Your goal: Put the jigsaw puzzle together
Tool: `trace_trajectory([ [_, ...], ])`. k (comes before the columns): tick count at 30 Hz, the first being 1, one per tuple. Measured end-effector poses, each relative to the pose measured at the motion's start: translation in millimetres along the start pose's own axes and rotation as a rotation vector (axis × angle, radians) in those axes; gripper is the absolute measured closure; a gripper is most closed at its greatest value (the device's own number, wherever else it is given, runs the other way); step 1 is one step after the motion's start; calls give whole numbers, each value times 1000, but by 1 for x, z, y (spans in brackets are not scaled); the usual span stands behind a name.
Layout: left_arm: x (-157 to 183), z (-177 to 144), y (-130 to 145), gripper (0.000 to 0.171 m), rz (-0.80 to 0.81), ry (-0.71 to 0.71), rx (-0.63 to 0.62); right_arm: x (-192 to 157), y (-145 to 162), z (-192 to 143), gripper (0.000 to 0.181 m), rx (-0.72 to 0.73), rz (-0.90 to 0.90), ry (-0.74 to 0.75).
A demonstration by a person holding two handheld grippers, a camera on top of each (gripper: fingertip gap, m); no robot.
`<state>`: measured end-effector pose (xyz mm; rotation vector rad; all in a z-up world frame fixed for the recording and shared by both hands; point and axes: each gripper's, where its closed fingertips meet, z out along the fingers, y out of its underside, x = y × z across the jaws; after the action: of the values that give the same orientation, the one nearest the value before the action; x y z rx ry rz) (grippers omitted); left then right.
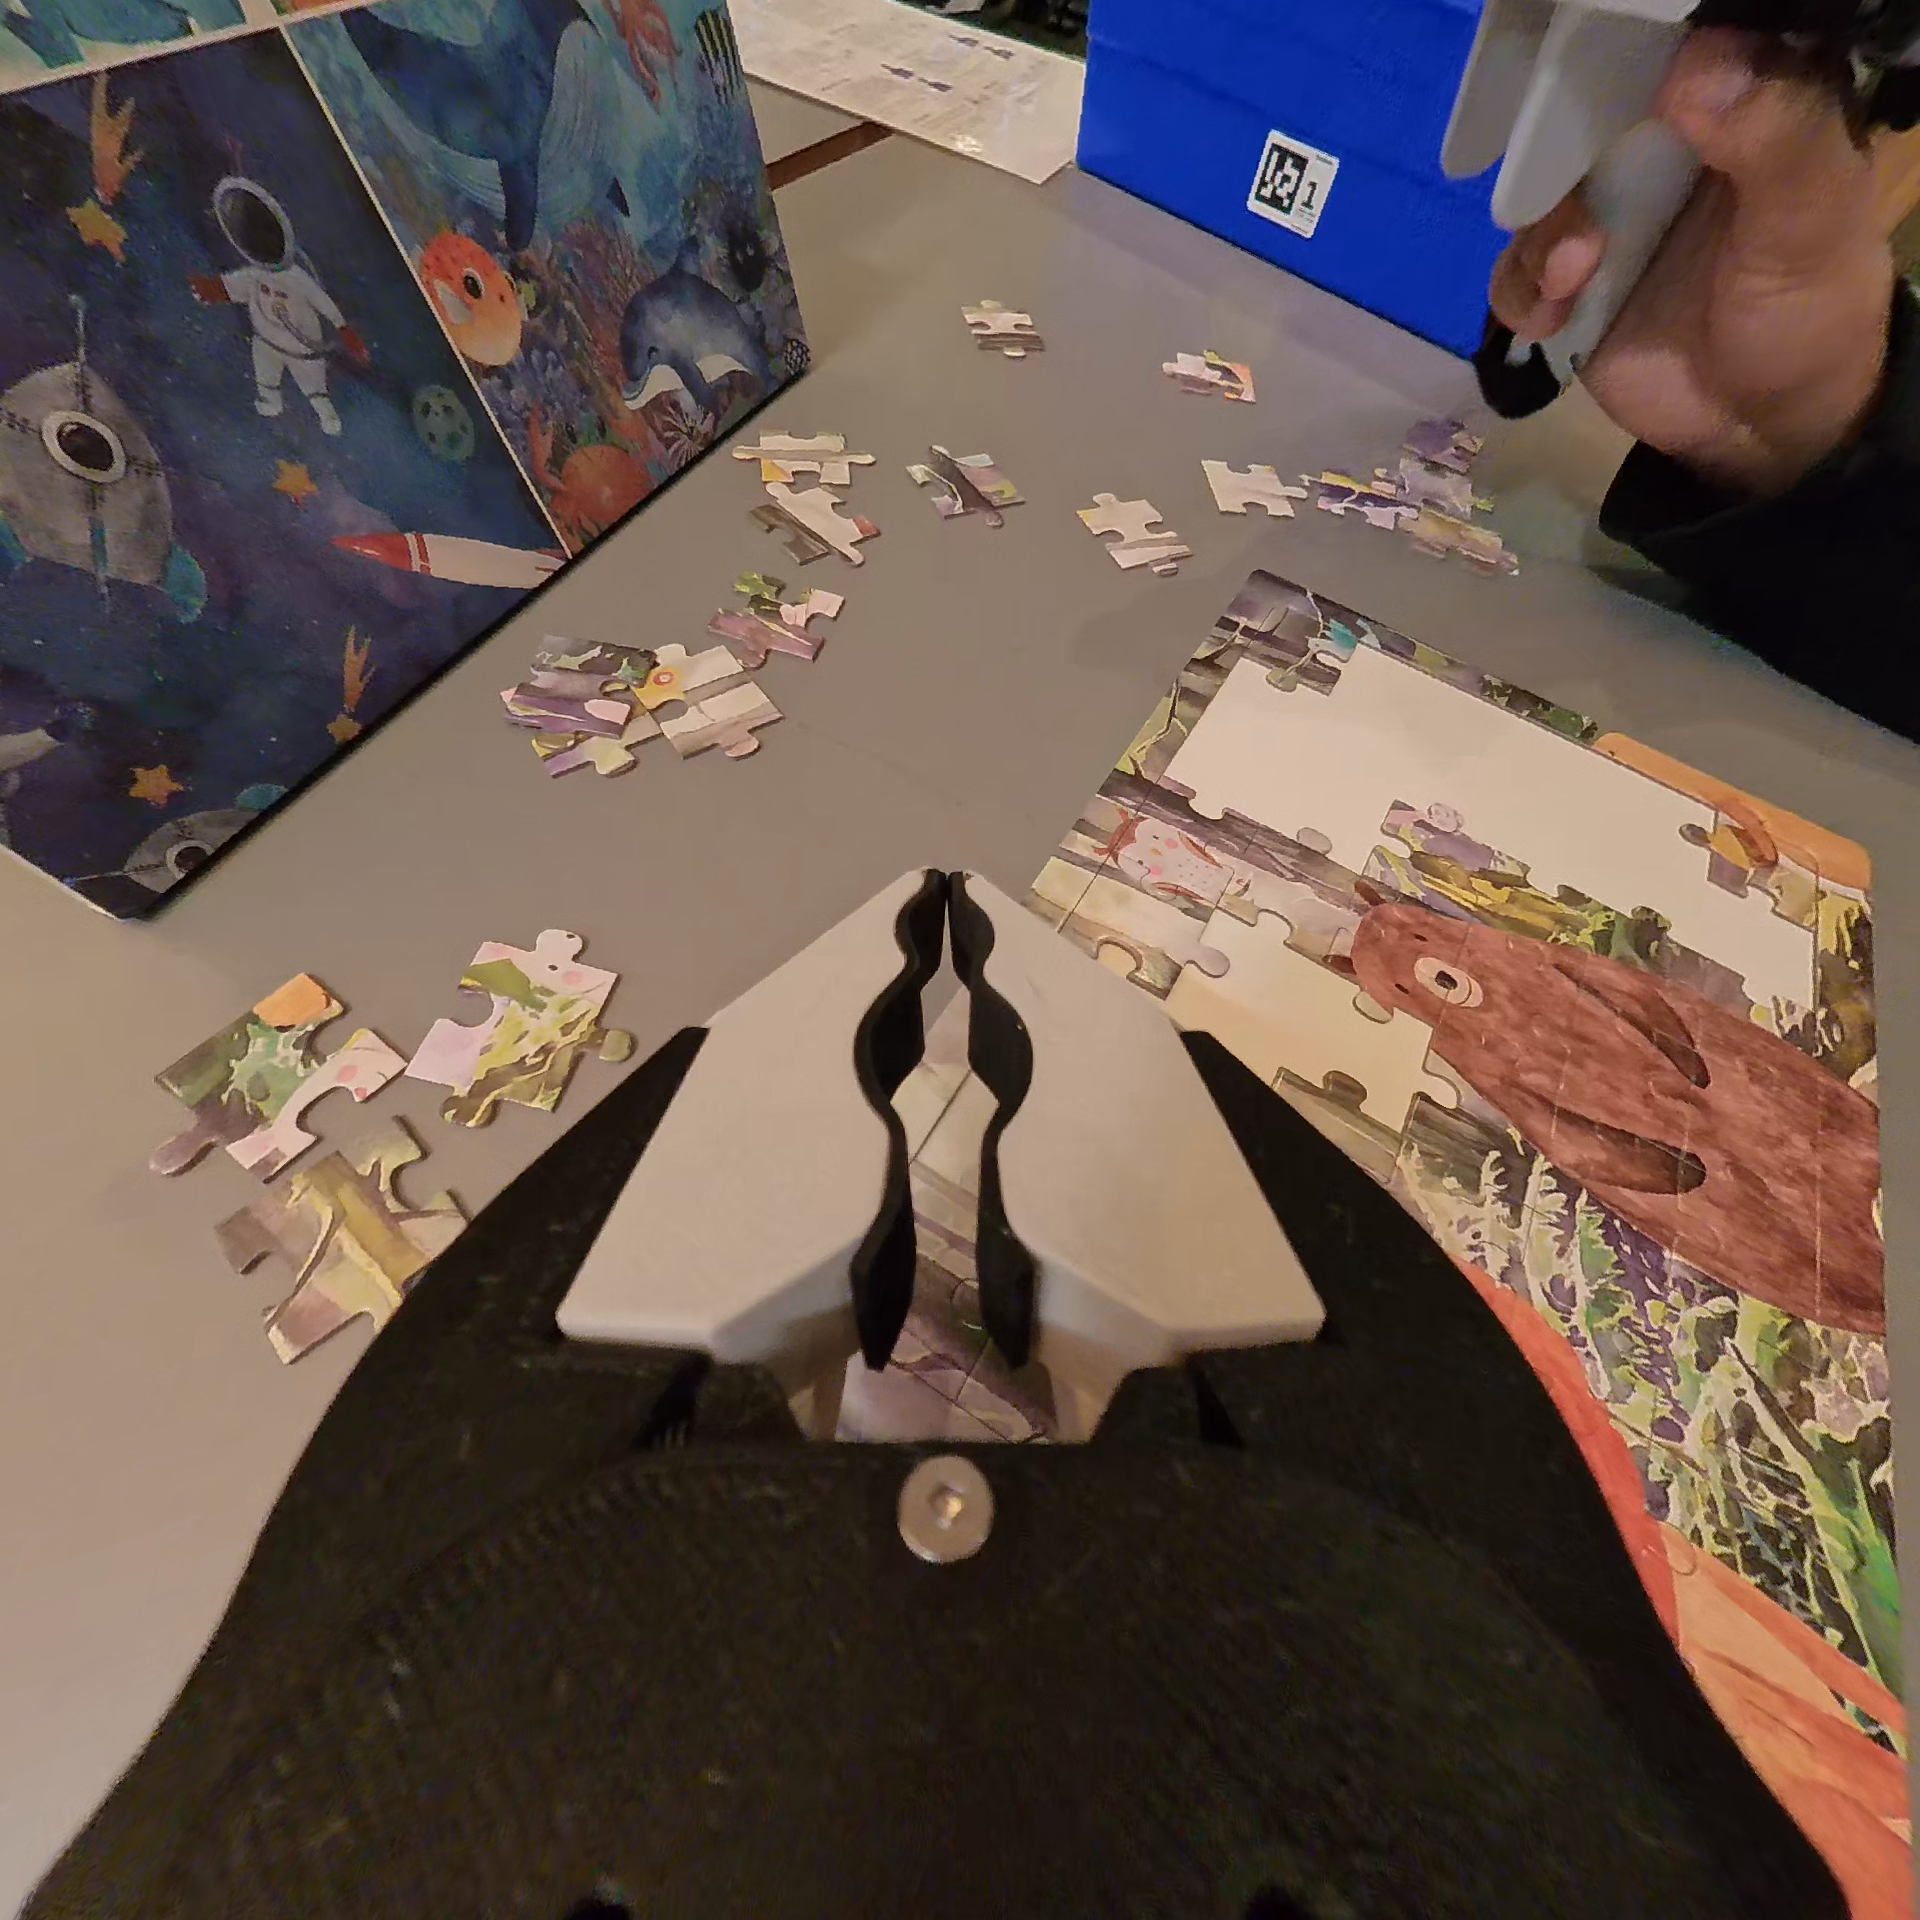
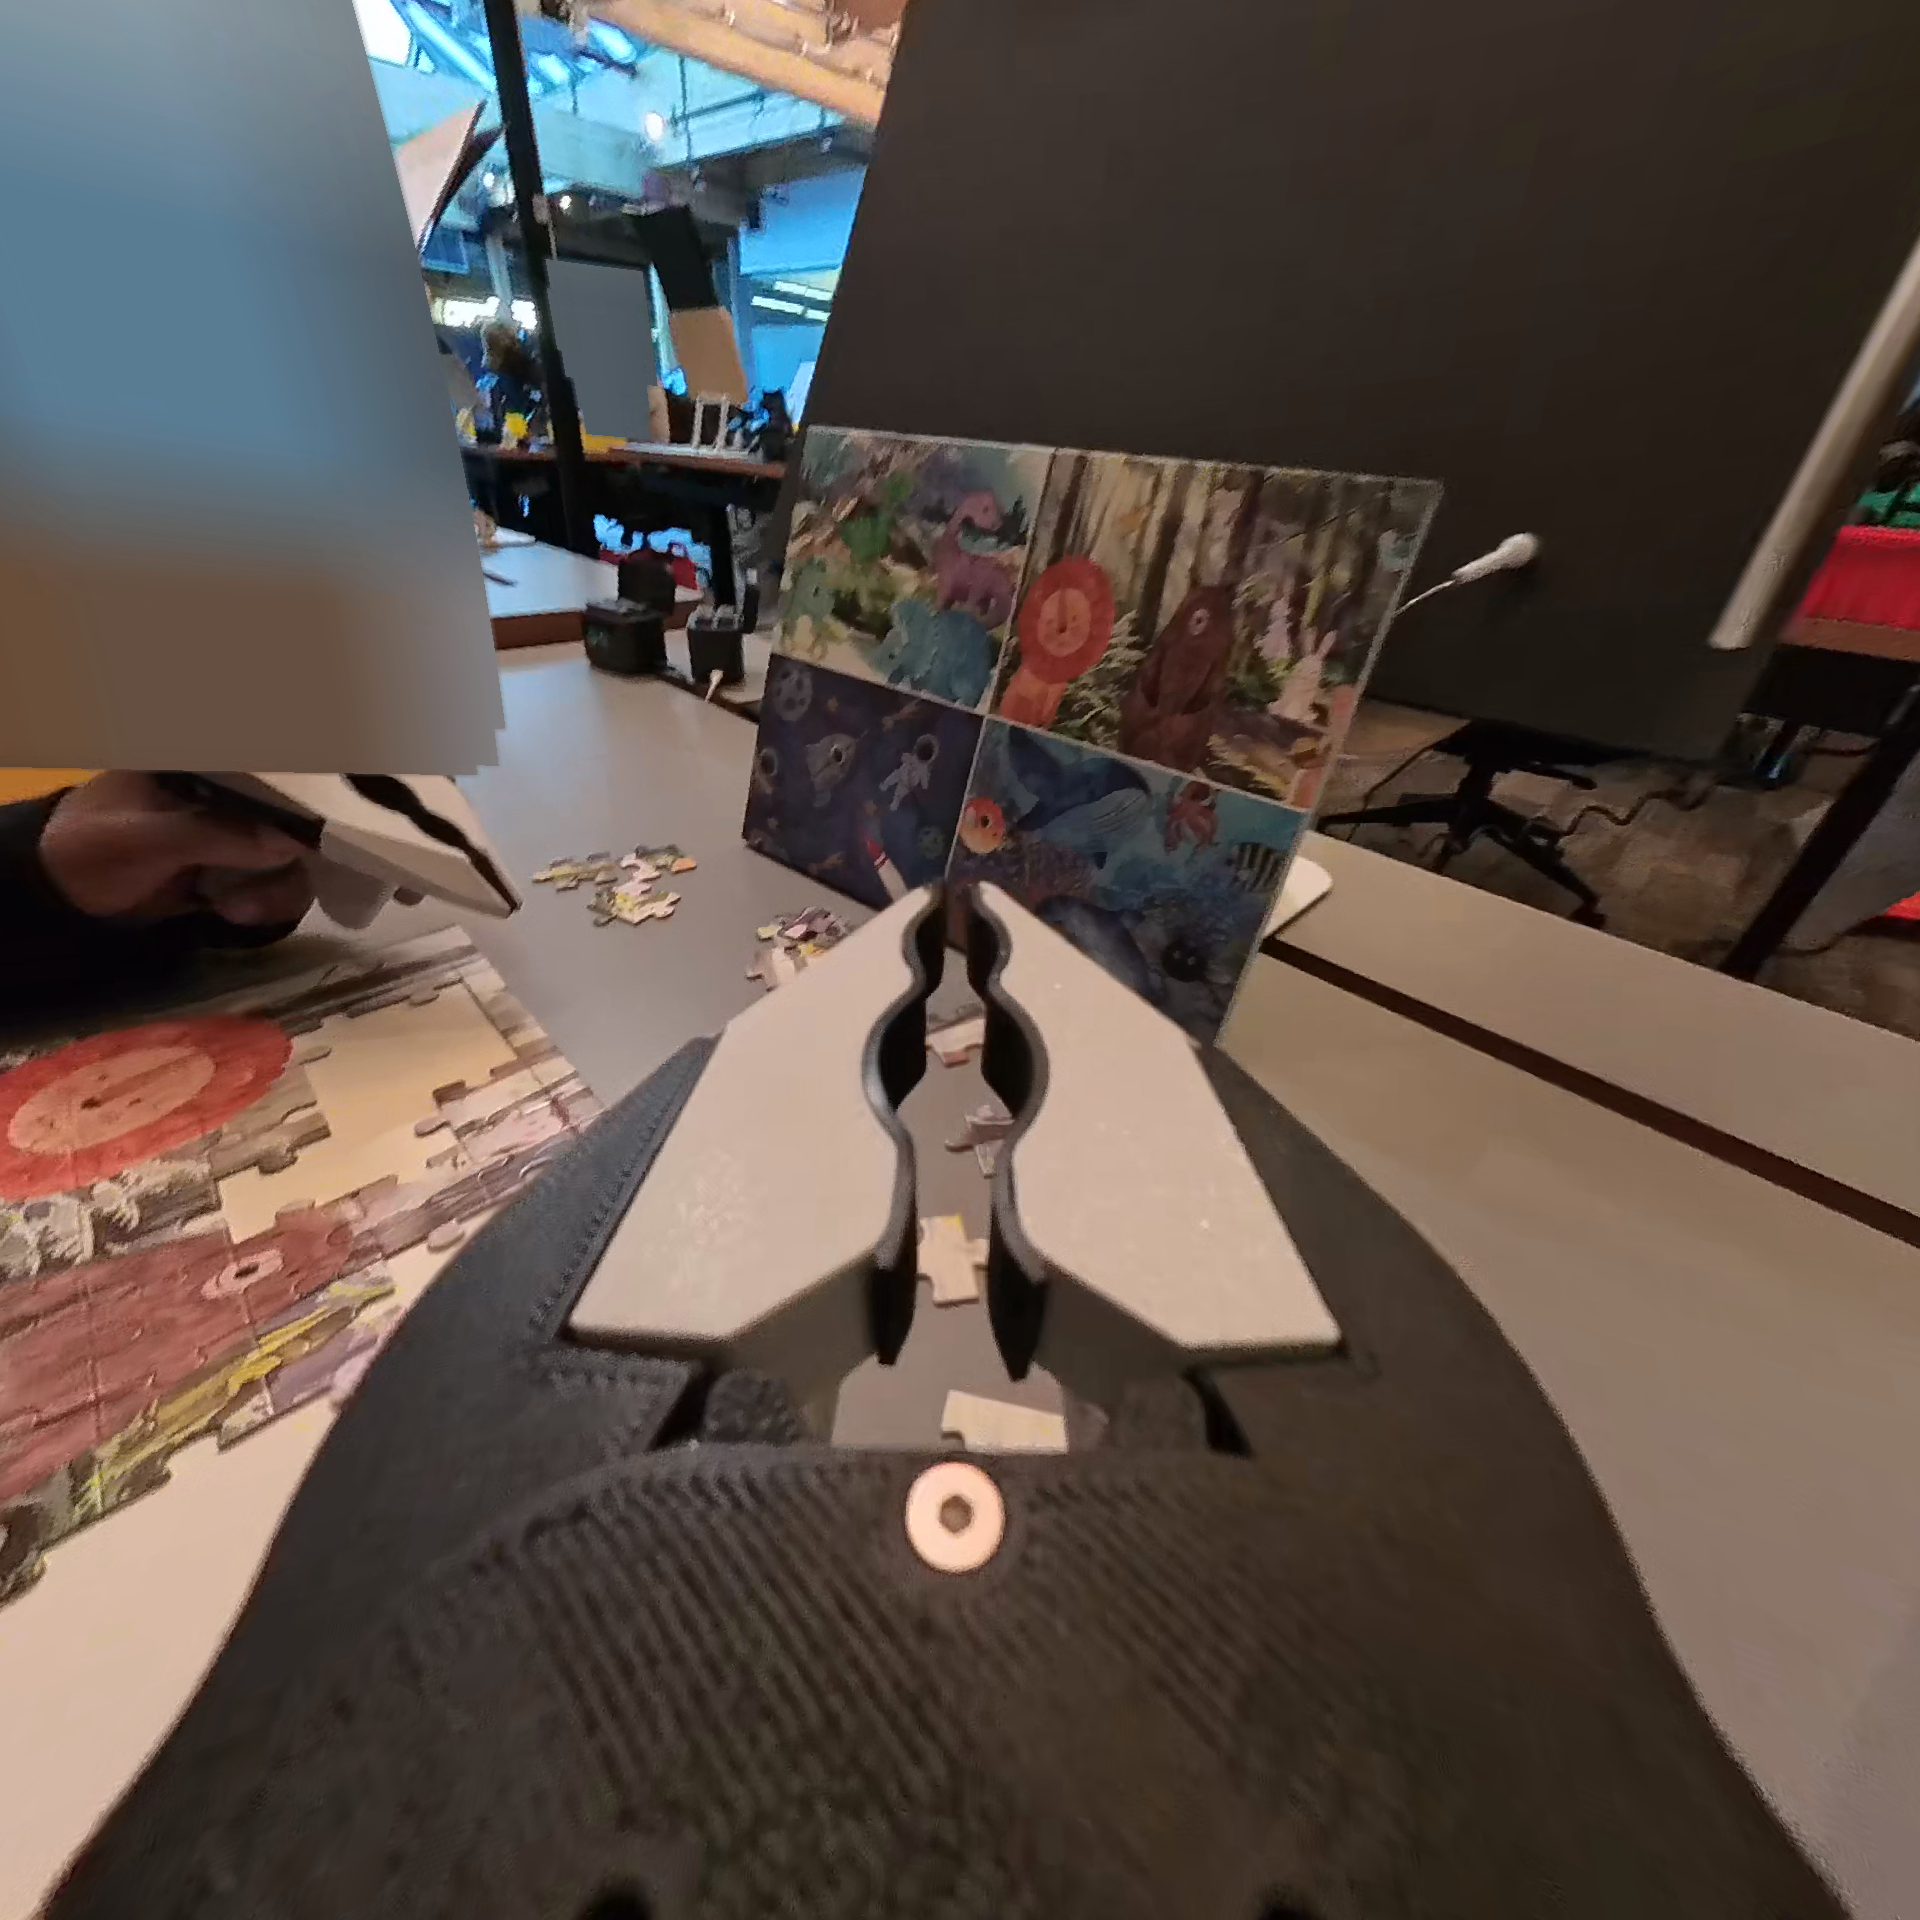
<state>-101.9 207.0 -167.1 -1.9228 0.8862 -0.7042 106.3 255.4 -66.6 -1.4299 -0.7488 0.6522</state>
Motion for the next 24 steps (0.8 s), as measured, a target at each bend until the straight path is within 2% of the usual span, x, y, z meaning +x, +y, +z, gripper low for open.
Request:
trace_trajectory([
  [9,-1,1,1,171,-1,-1,-6,14,-13,-11,180,79,90,21],
  [24,-7,-3,-2,171,-3,-33,9,12,-11,-10,178,75,117,4],
])
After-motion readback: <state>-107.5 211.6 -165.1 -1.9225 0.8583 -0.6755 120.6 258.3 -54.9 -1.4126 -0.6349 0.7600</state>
